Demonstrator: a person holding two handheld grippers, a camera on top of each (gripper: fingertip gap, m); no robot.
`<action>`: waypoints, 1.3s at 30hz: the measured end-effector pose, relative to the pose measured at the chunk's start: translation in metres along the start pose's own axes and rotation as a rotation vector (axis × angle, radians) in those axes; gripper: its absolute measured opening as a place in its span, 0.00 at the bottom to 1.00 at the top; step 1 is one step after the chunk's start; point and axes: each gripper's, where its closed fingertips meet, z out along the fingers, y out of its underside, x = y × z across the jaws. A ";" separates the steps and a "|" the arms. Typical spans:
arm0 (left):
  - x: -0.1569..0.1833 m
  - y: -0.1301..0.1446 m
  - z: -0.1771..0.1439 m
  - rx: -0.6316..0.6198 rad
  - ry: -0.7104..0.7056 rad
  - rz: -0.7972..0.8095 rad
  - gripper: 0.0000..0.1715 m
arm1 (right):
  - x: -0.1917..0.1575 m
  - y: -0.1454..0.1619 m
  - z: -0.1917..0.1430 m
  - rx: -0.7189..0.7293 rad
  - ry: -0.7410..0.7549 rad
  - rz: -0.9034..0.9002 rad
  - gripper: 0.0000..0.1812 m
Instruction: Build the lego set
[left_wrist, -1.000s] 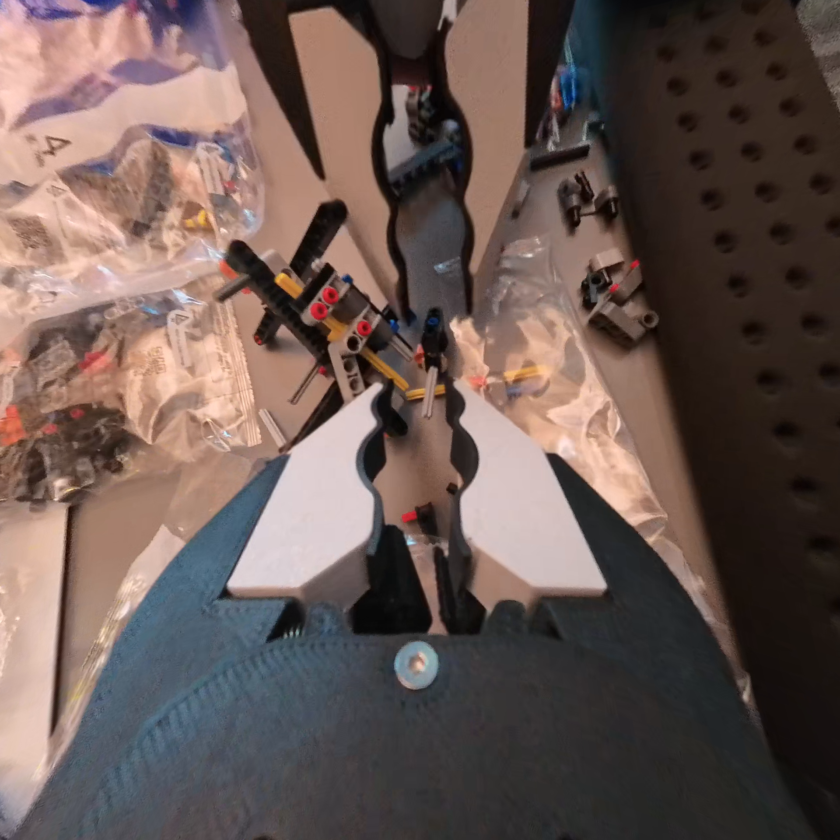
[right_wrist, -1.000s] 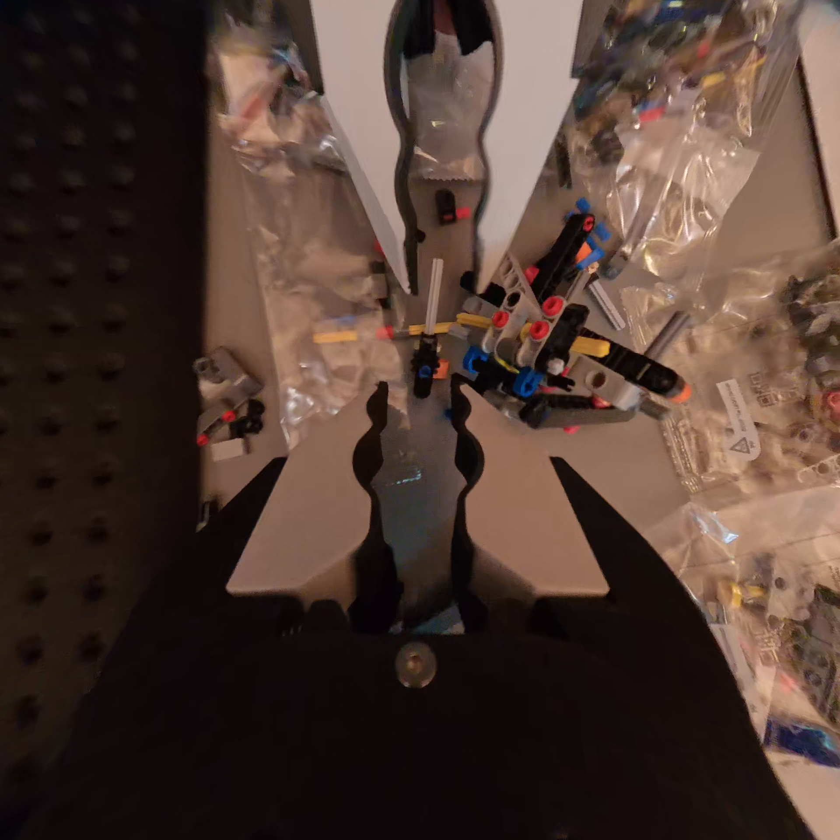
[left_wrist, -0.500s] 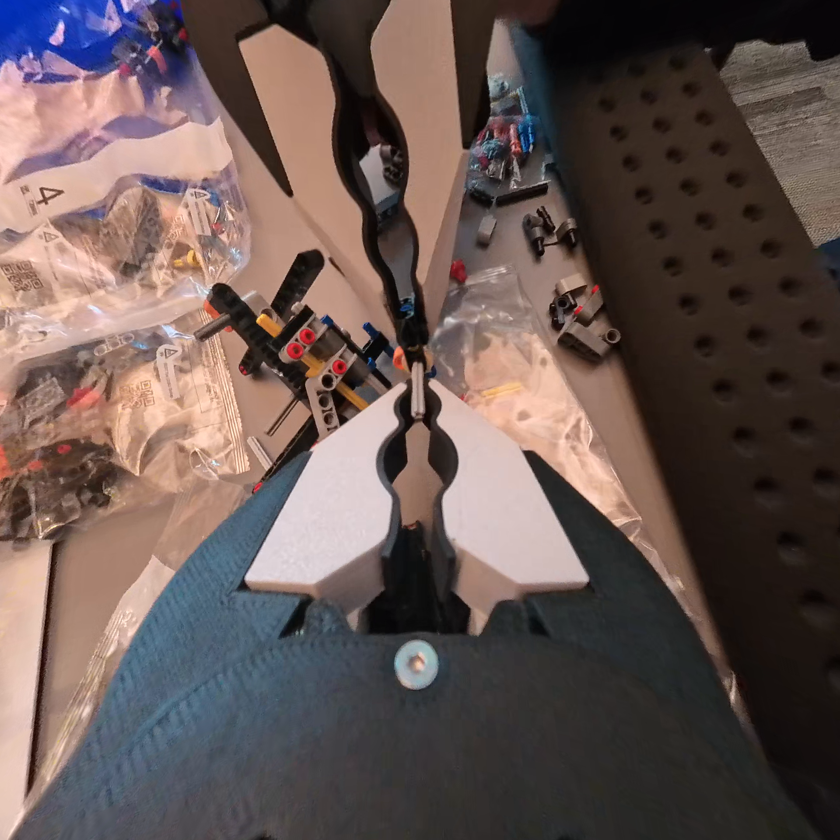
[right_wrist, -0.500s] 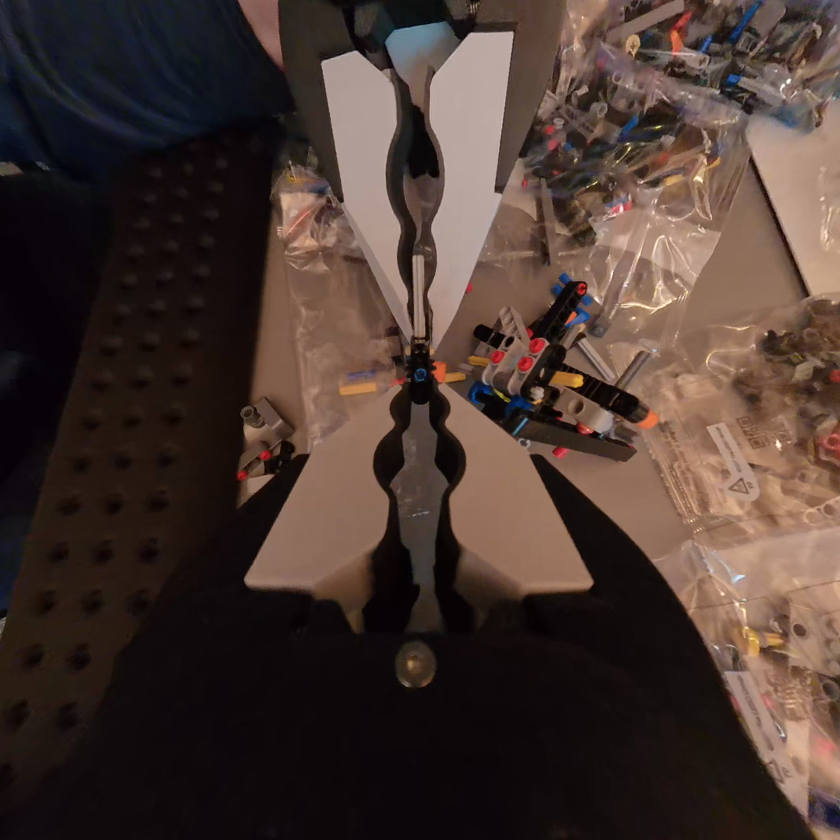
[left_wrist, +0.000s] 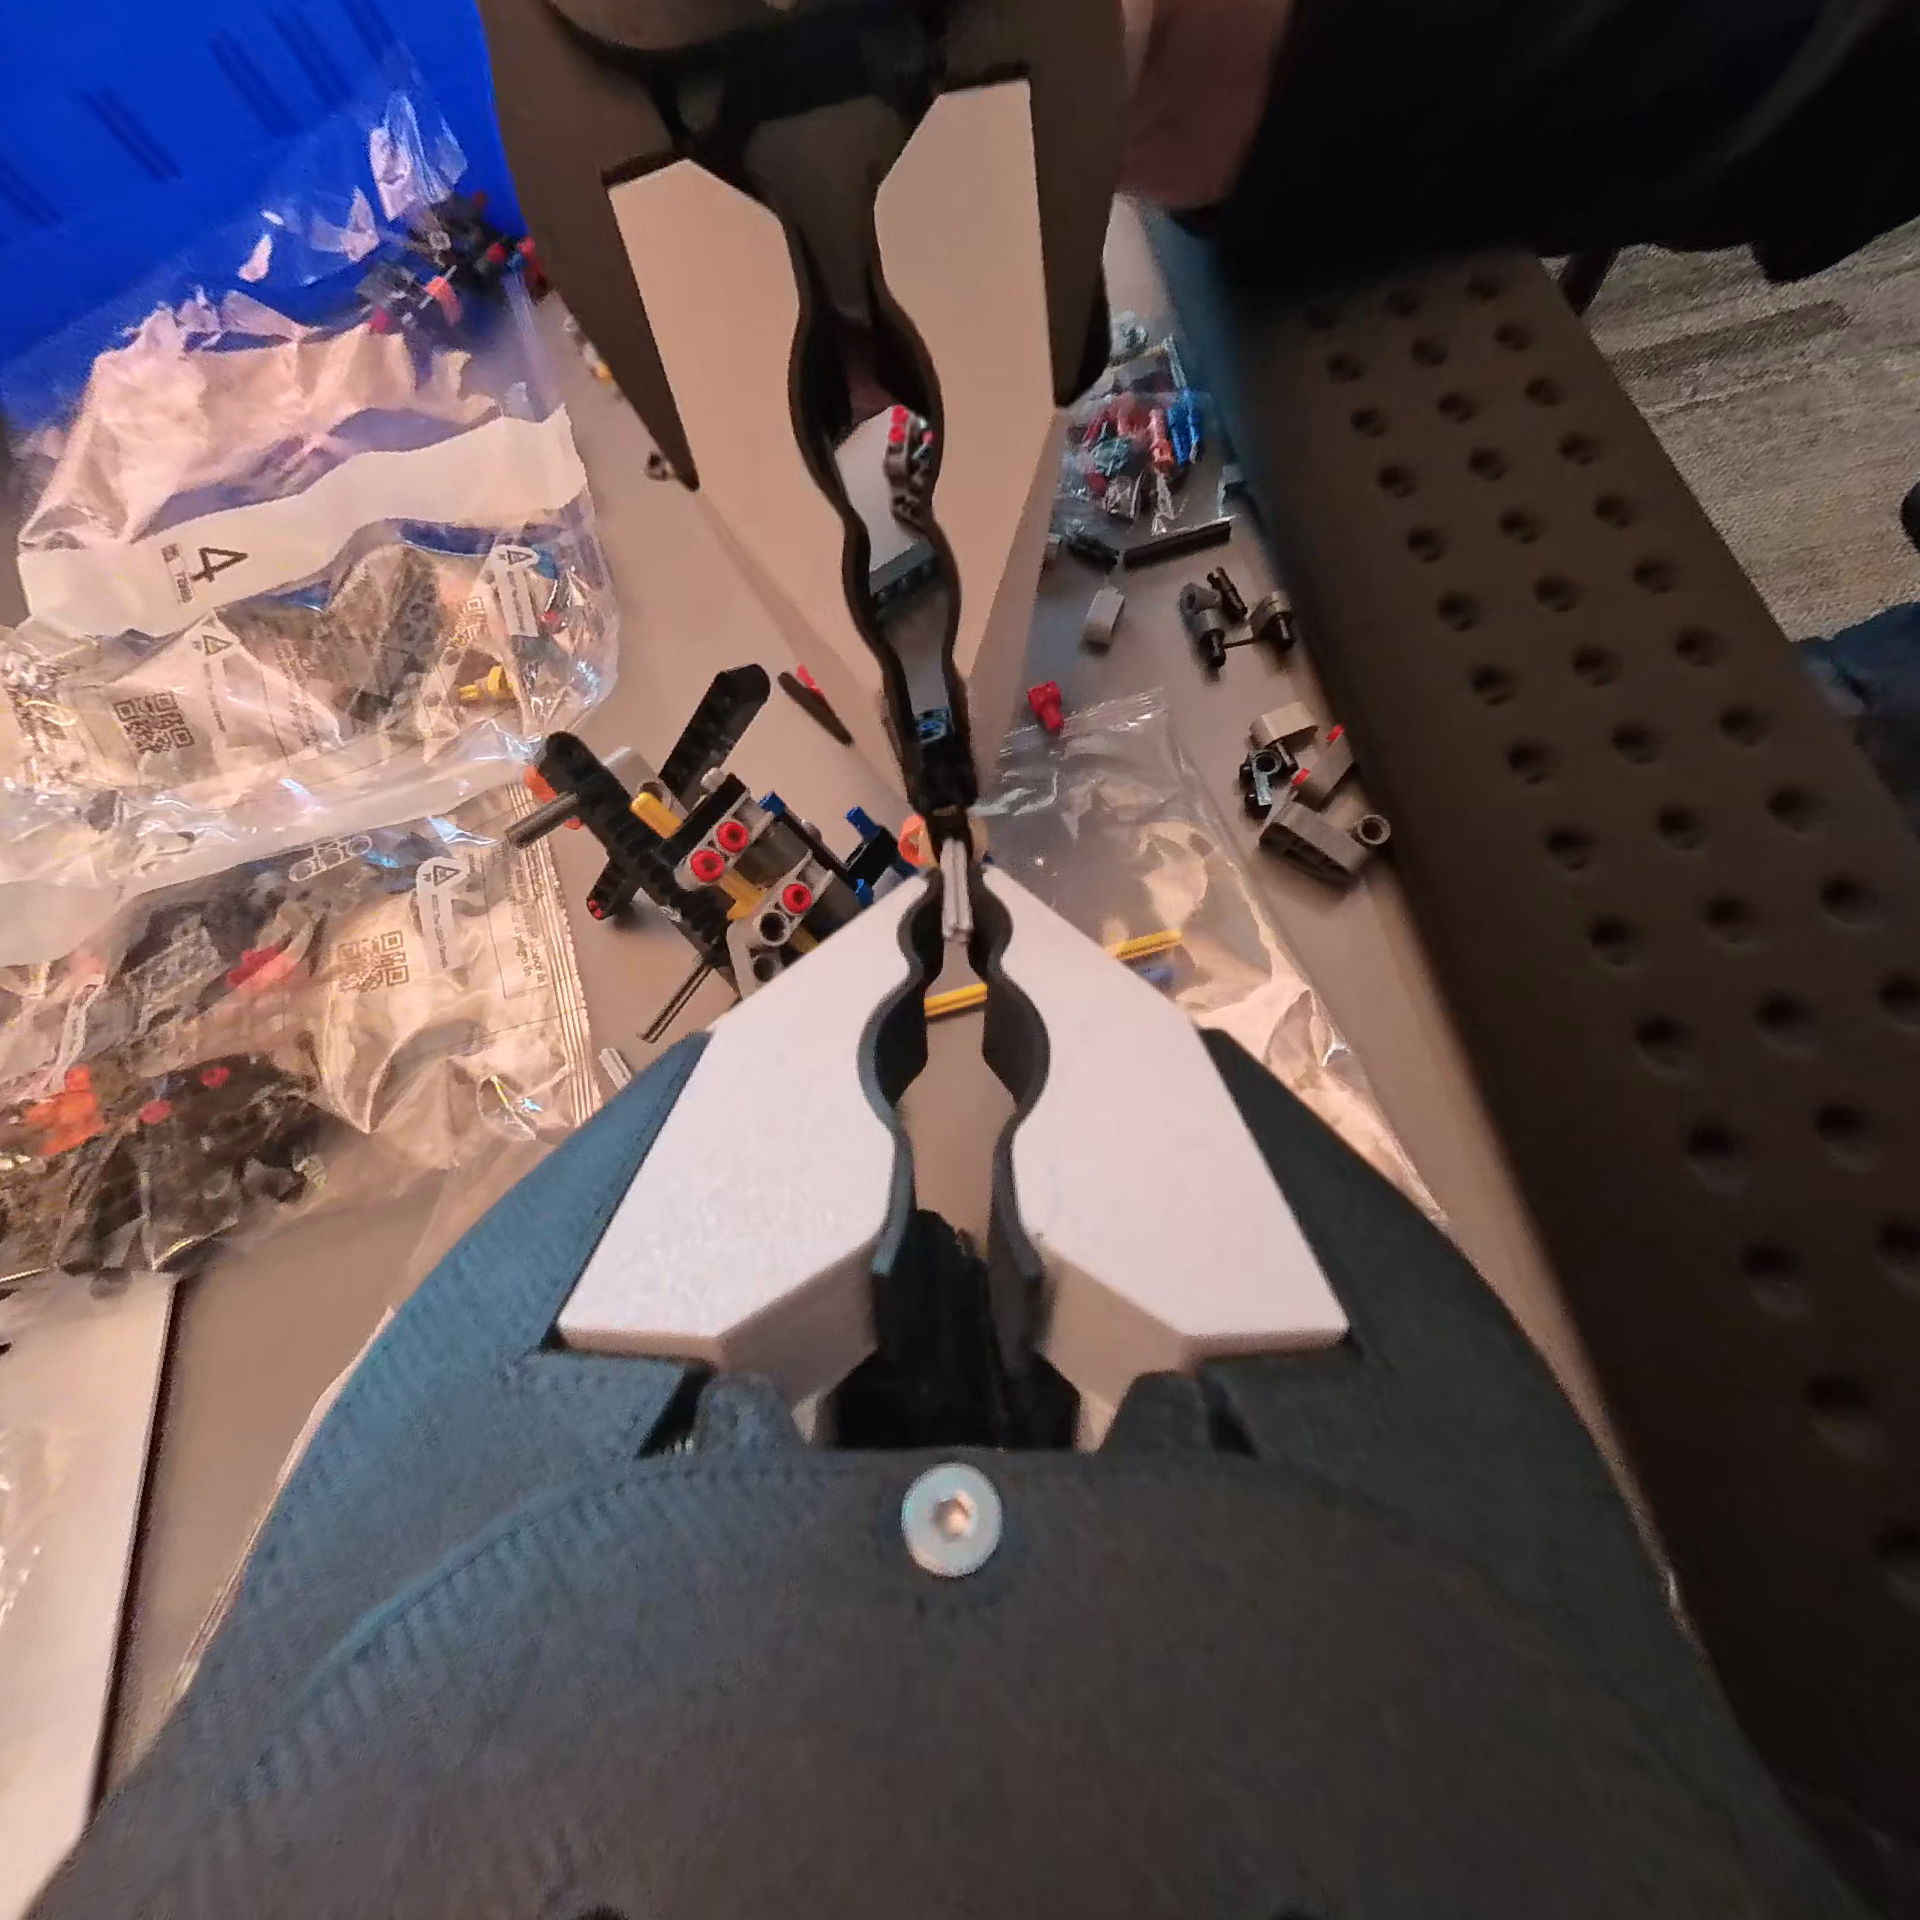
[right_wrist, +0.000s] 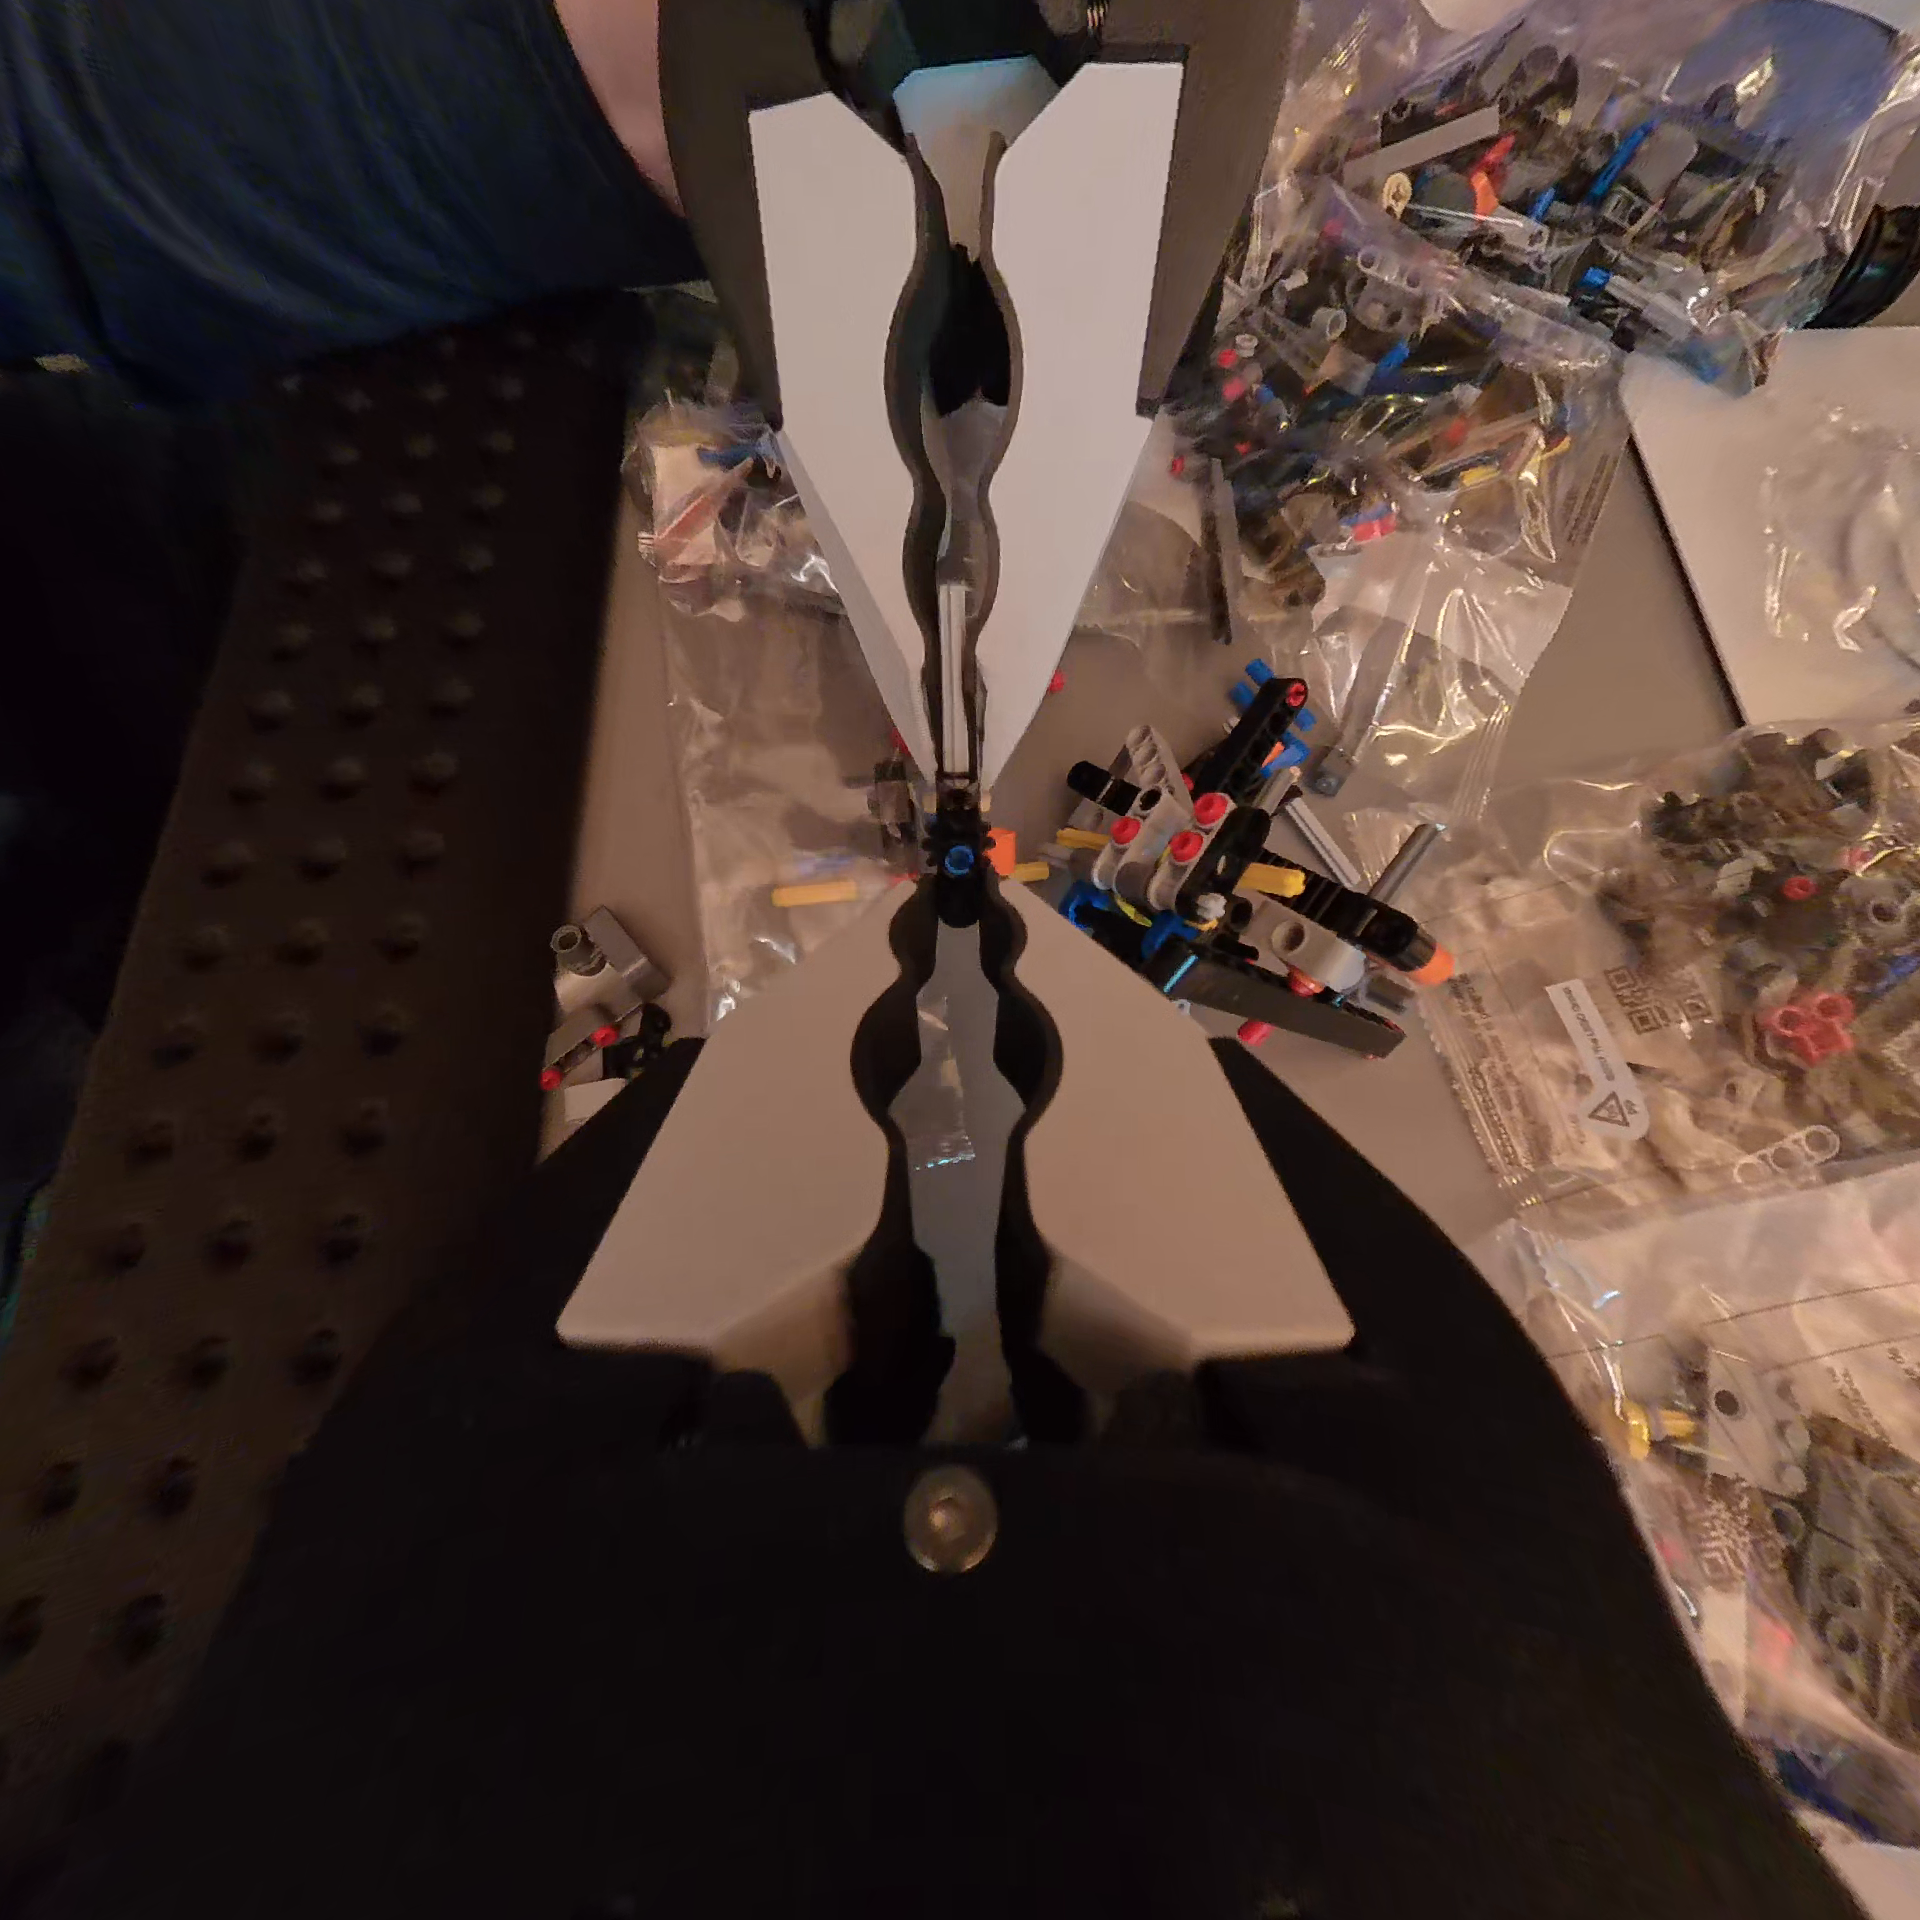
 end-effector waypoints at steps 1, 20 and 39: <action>-0.001 -0.001 0.000 0.005 -0.004 0.002 0.01 | 0.000 0.000 0.000 0.000 0.006 -0.001 0.03; -0.001 -0.002 0.002 -0.009 -0.030 0.036 0.00 | 0.002 0.008 0.002 -0.044 0.012 0.004 0.03; -0.005 -0.005 -0.002 0.002 -0.062 0.036 0.02 | 0.004 -0.004 -0.003 0.008 0.056 -0.025 0.14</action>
